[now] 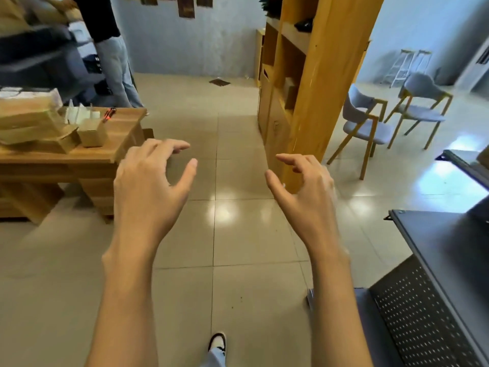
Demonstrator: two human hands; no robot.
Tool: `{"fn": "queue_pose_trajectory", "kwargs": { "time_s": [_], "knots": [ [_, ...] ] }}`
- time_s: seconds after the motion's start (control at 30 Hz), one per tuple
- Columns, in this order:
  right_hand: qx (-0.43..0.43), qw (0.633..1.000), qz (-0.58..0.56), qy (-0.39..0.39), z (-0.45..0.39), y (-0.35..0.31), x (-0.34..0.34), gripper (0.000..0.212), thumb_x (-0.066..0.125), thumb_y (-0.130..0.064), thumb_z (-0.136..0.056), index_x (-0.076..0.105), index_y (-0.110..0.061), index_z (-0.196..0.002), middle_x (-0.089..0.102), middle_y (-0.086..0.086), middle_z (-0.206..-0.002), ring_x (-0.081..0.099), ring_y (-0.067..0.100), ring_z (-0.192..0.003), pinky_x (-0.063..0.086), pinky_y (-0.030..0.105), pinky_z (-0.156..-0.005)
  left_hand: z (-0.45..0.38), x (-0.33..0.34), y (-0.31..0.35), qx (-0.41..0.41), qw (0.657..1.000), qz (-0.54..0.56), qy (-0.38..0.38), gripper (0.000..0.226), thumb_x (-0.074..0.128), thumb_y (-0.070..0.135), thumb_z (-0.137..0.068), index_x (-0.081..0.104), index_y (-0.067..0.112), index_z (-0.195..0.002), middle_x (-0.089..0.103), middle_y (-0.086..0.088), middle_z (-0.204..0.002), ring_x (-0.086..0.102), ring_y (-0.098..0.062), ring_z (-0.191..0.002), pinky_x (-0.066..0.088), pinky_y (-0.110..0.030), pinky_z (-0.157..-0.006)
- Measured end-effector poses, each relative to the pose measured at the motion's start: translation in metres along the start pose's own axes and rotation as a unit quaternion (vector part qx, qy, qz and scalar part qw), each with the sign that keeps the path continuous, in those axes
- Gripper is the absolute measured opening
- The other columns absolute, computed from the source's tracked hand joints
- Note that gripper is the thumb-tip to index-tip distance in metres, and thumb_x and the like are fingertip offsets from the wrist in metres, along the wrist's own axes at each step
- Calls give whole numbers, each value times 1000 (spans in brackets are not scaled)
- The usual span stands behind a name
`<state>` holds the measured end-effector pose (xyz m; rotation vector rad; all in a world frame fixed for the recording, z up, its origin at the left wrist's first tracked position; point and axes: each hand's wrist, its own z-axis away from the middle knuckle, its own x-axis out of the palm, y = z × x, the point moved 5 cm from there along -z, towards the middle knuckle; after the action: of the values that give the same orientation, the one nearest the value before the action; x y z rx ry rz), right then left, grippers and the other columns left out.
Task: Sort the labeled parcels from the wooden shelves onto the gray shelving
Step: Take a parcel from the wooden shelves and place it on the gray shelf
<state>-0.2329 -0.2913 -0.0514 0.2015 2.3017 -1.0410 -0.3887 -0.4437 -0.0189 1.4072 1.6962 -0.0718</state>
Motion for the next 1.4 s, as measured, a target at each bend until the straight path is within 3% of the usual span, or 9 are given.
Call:
{"fn": "queue_pose_trajectory", "kwargs": {
  "time_s": [0.23, 0.43, 0.57, 0.63, 0.73, 0.8, 1.0, 1.13, 1.4],
  "knots": [
    [7, 1000, 8, 20, -155, 23, 77, 33, 64, -39, -89, 63, -24, -118, 61, -11, -111, 53, 8, -106, 25, 0, -85, -164, 69, -71, 2, 999, 39, 22, 26, 58, 33, -92, 62, 20, -115, 63, -1, -111, 55, -22, -104, 45, -44, -90],
    [28, 999, 8, 36, -250, 58, 128, 32, 64, -39, -89, 63, -25, -117, 55, -18, -106, 53, 7, -104, 38, 17, -88, -261, 138, -100, 2, 1000, 23, -5, 28, 60, 29, -92, 62, 18, -118, 62, -4, -113, 52, -23, -106, 32, -31, -86],
    [44, 999, 7, 27, -313, 89, 166, 33, 64, -39, -89, 62, -26, -119, 56, -17, -107, 51, 6, -104, 31, 5, -82, -318, 192, -118, 13, 999, 32, -18, 27, 60, 29, -92, 62, 18, -116, 62, -3, -112, 53, -25, -105, 35, -35, -87],
    [45, 999, 4, 21, -347, 106, 186, 33, 63, -39, -89, 62, -26, -119, 57, -17, -108, 51, 6, -106, 32, 6, -85, -347, 221, -131, 10, 999, 33, -20, 26, 61, 28, -92, 63, 17, -115, 62, -4, -111, 53, -26, -104, 36, -36, -87],
    [33, 999, -6, 31, -406, 128, 216, 32, 63, -38, -90, 62, -25, -119, 58, -15, -109, 53, 9, -107, 46, 30, -94, -399, 261, -147, 18, 999, 24, -16, 26, 60, 30, -92, 63, 17, -114, 62, -5, -109, 53, -27, -103, 40, -42, -88],
    [22, 999, -17, 38, -453, 140, 232, 32, 63, -37, -90, 63, -24, -119, 58, -14, -108, 54, 9, -106, 49, 36, -93, -443, 281, -155, 16, 1000, 14, -4, 26, 60, 30, -92, 63, 17, -115, 62, -5, -108, 52, -26, -103, 38, -40, -87],
    [1, 998, -41, 56, -580, 168, 277, 32, 63, -36, -91, 62, -23, -120, 59, -12, -110, 54, 10, -107, 49, 33, -92, -560, 330, -177, 9, 998, -1, 61, 27, 61, 28, -92, 64, 15, -115, 62, -6, -107, 51, -28, -103, 38, -42, -90],
    [2, 999, -43, 27, -637, 186, 322, 31, 62, -35, -91, 62, -23, -120, 60, -10, -113, 53, 10, -108, 47, 34, -93, -608, 378, -200, 7, 1000, 1, 30, 27, 59, 31, -92, 63, 17, -115, 62, -5, -109, 53, -28, -105, 40, -46, -92],
    [48, 998, 10, 27, -741, 243, 413, 33, 60, -37, -91, 61, -24, -121, 58, -11, -114, 52, 8, -107, 44, 25, -89, -726, 490, -264, 34, 999, 33, -22, 28, 61, 26, -90, 64, 13, -115, 64, -7, -108, 57, -28, -100, 35, -32, -84]
  ]
}}
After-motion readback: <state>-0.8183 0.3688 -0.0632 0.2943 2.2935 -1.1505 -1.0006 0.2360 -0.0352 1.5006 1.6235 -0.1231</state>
